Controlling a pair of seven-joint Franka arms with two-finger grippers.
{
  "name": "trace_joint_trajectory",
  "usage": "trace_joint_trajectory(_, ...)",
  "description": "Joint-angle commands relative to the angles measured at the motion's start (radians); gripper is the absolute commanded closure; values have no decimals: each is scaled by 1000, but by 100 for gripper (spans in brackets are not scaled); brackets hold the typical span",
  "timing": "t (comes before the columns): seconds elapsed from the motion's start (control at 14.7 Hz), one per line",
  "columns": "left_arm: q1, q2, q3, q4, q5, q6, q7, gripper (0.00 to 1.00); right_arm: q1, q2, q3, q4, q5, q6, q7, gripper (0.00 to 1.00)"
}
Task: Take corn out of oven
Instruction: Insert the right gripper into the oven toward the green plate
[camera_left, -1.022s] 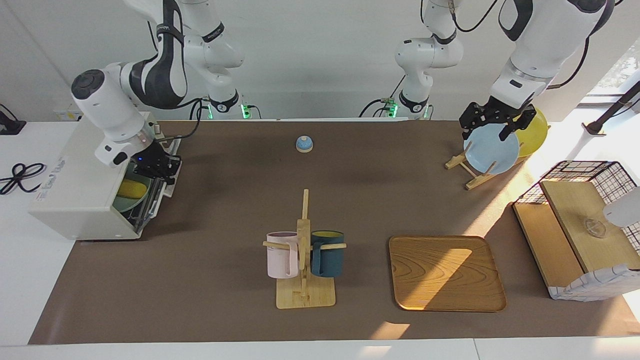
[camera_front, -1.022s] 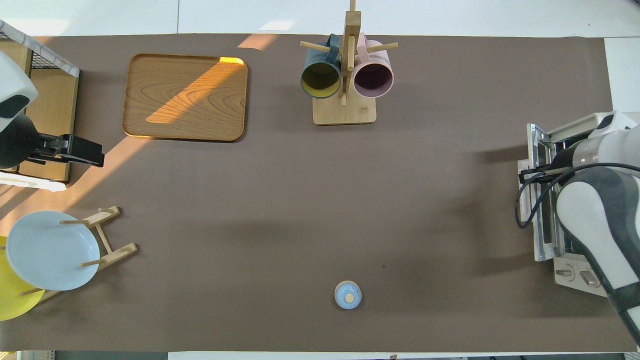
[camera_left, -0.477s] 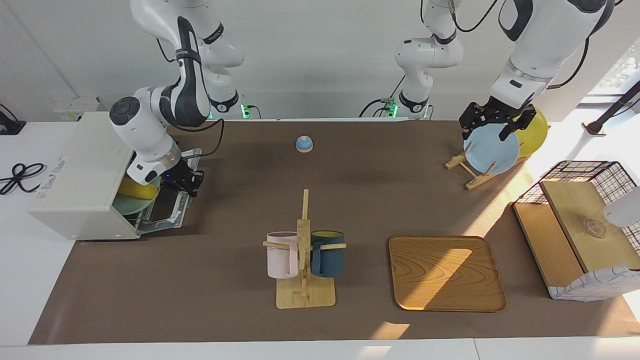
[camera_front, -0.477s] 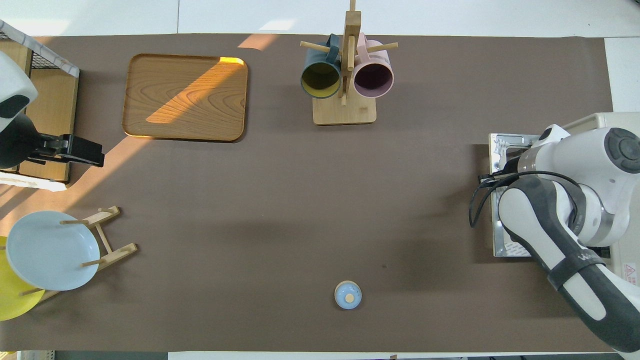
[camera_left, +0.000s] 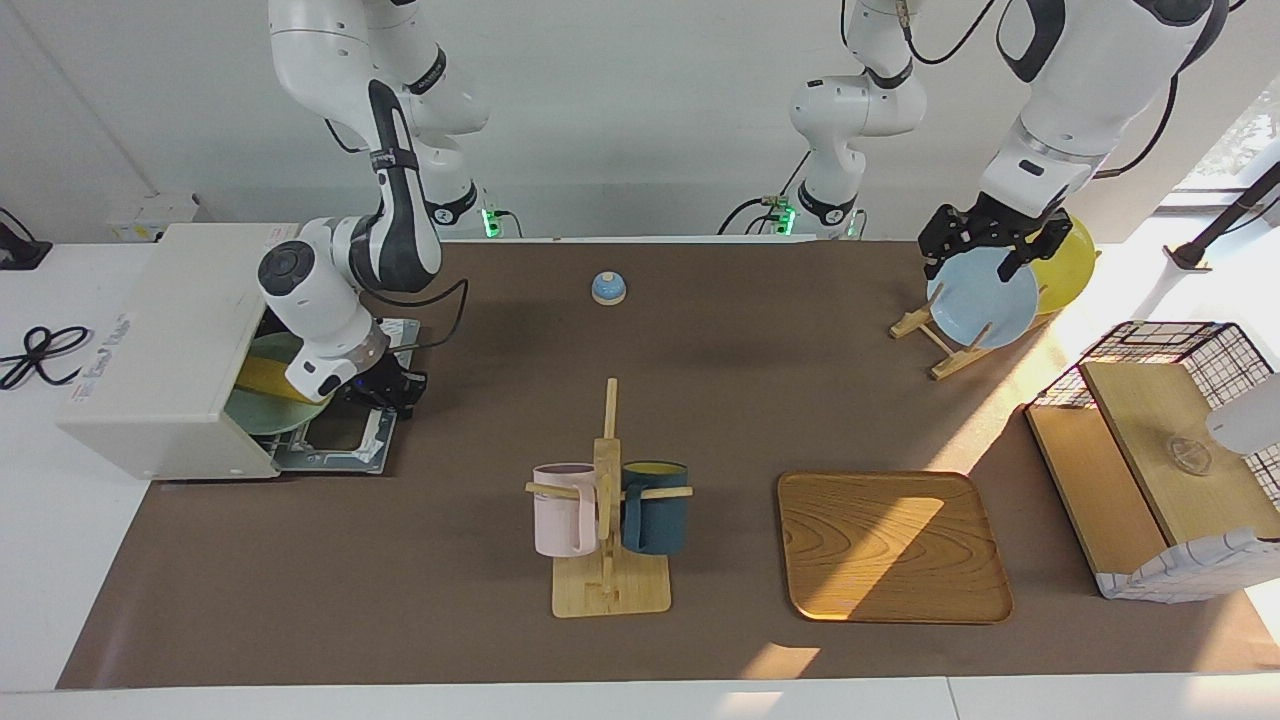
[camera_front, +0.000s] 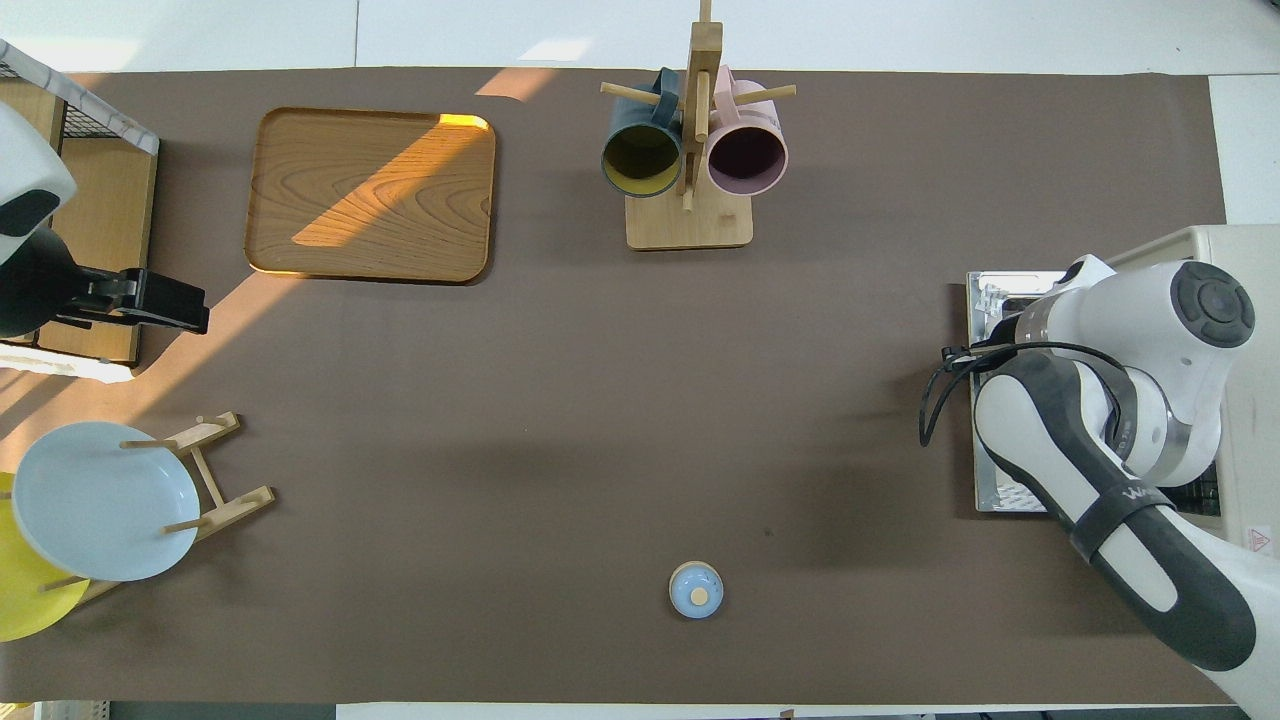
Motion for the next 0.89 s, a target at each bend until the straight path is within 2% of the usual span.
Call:
trace_joint_trajectory(0.0,13,-18,-6,-8,-10,-14,-1,0,49,11,-15,62,12,-9,36,100)
trace_joint_trajectory(0.2,13,-18,-6,-8,-10,-14,-1,0,85,1,-18,207,-4,-208,55,100)
trace_joint_trajectory(0.34,13,-18,-6,-8,-10,-14,-1,0,73,-4,-22,307,-44,-345,55,59)
trace_joint_trajectory(0.41,13,-18,-6,-8,-10,-14,-1,0,70,-15,-22,335,-94,-391,55,50)
trace_joint_trajectory(0.68,13,-18,-6,-8,-10,-14,-1,0,25,-111,-27,344,-138,-511,47,38)
trace_joint_trajectory(0.82,13,-18,-6,-7,-10,-14,-1,0,-12,-125,-24,312,-139,-494,44,38)
